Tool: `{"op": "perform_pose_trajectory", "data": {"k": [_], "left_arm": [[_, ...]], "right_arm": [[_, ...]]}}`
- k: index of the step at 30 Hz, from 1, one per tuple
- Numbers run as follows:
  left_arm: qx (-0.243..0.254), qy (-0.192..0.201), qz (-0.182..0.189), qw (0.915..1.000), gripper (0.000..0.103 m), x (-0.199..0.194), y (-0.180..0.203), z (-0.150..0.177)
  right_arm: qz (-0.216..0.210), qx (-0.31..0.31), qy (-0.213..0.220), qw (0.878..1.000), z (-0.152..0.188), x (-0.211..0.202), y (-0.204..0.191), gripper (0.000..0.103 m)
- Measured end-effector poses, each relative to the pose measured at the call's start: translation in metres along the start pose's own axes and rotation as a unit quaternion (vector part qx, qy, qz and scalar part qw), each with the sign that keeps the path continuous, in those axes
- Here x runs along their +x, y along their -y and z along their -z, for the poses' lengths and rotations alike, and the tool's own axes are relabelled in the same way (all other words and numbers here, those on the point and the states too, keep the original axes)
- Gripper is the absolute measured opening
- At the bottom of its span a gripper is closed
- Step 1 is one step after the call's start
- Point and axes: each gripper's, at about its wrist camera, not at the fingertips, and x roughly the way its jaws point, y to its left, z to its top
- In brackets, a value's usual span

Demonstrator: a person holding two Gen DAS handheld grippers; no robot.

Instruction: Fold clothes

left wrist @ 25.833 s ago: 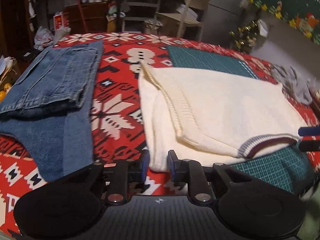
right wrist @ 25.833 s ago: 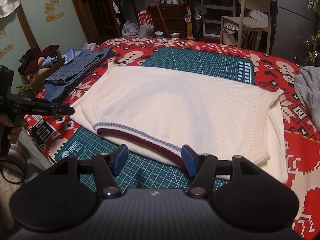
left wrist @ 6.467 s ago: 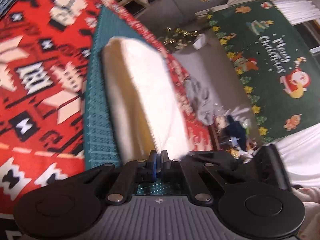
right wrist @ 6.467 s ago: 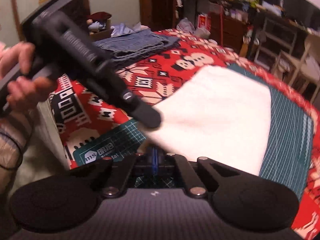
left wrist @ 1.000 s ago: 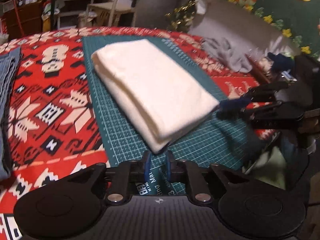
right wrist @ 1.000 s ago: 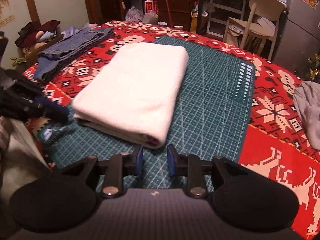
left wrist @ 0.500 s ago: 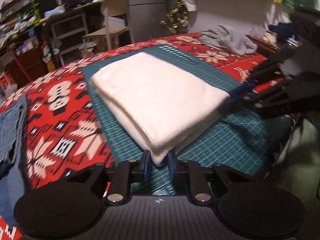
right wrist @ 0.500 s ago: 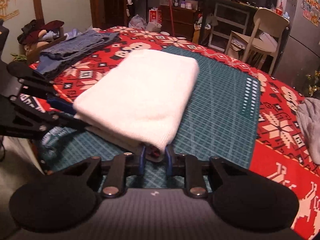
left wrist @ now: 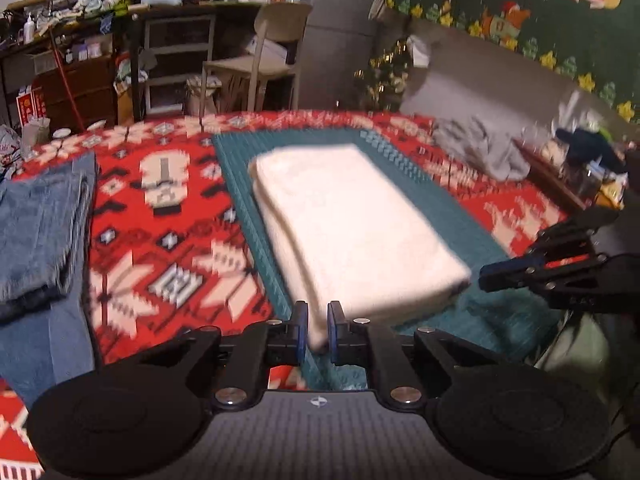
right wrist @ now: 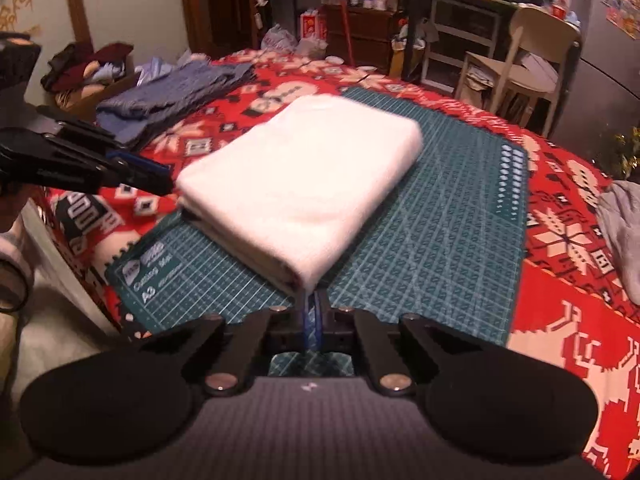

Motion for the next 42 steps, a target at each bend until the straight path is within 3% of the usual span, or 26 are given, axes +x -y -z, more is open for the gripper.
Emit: {"op": "perform_pose_trajectory", "data": {"k": [4, 10, 13, 19, 26, 34, 42], "left_arm": [[0.038, 0.026, 0.031, 0.9984, 0.010, 0.009, 0.020, -0.029], [0.061, -0.015, 0.073, 0.9953, 0.010, 0.063, 0.042, -0.049], [0.072, -0.038, 0.060, 0.9949, 0.010, 0.079, 0.041, -0.043], [0.065, -0.030, 0.061, 0.9956, 0.007, 0.077, 0.035, -0.042], [0.042, -0.021, 0.062, 0.9970, 0.007, 0.091, 0.027, -0.070], [0.012, -0.022, 0.052, 0.9983, 0.005, 0.138, -0.006, -0.111], [0.015, -0.015, 0.046, 0.9987, 0.005, 0.148, -0.009, -0.117]], "right_arm": [[0.007, 0.026, 0.033, 0.999, -0.017, 0.001, 0.019, 0.004], [-0.032, -0.003, 0.041, 0.999, -0.041, 0.025, 0.009, 0.005], [-0.048, -0.001, 0.015, 0.999, -0.037, 0.035, 0.004, 0.005], [-0.055, 0.011, 0.017, 0.998, -0.028, 0.019, 0.007, 0.005], [-0.024, 0.011, 0.047, 0.999, -0.064, 0.040, 0.032, 0.006], [-0.009, 0.027, 0.051, 0.998, -0.109, 0.093, 0.075, 0.005], [-0.008, 0.077, 0.044, 0.996, -0.123, 0.111, 0.097, 0.009]]}}
